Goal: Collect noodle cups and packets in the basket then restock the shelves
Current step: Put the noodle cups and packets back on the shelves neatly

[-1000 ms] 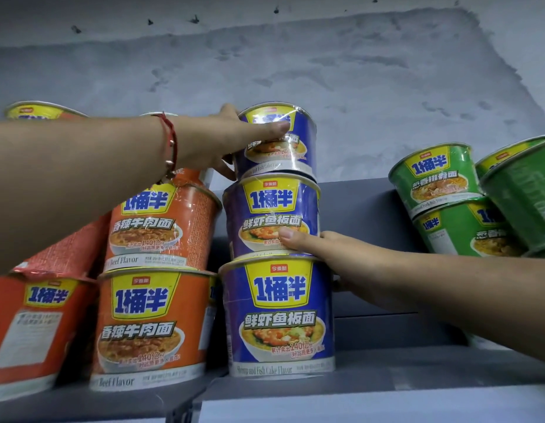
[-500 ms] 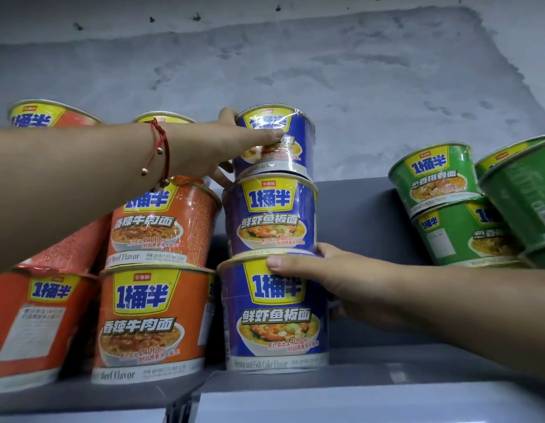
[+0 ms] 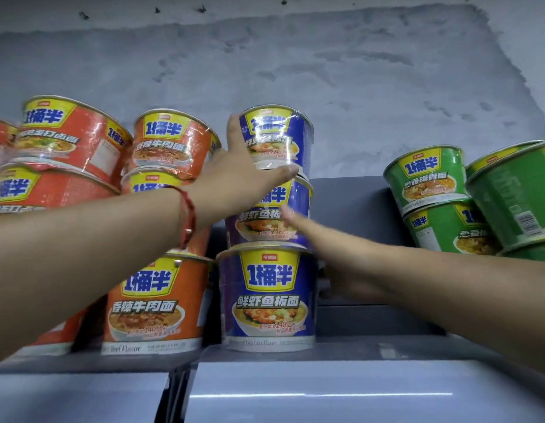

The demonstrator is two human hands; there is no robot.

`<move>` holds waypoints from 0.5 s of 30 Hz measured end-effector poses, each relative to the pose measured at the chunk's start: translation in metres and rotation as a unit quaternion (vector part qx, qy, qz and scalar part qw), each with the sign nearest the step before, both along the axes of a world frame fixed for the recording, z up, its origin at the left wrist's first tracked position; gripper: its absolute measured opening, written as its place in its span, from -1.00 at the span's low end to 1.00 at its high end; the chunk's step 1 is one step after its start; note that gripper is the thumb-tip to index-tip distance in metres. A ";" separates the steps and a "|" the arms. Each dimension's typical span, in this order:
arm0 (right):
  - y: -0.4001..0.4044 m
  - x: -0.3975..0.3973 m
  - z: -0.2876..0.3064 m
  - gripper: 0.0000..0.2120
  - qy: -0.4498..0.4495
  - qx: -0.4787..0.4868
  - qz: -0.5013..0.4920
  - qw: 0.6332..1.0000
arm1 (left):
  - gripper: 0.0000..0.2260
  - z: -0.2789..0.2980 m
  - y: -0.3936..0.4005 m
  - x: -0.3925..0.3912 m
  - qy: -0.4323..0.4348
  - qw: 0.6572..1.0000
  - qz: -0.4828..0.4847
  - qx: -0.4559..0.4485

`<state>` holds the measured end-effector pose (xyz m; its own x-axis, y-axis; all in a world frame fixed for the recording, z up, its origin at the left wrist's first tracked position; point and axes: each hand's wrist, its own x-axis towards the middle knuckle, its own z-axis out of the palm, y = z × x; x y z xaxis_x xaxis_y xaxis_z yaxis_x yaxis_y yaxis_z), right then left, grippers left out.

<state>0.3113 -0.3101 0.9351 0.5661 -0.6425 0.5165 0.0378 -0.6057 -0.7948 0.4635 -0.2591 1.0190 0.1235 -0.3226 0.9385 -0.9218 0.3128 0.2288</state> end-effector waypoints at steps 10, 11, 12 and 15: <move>0.019 0.022 0.073 -0.64 -0.176 0.009 -0.096 0.980 | -0.04 0.003 -0.008 -0.017 0.057 0.994 0.087 0.011; 0.019 0.023 0.072 -0.63 -0.177 0.009 -0.100 0.979 | -0.06 0.002 -0.008 -0.017 0.055 0.995 0.089 0.008; 0.020 0.024 0.072 -0.63 -0.180 0.010 -0.102 0.978 | -0.06 0.002 -0.009 -0.017 0.052 0.995 0.085 0.006; 0.022 0.024 0.072 -0.65 -0.187 0.015 -0.109 0.976 | -0.08 0.000 -0.013 -0.018 0.045 0.996 0.083 0.003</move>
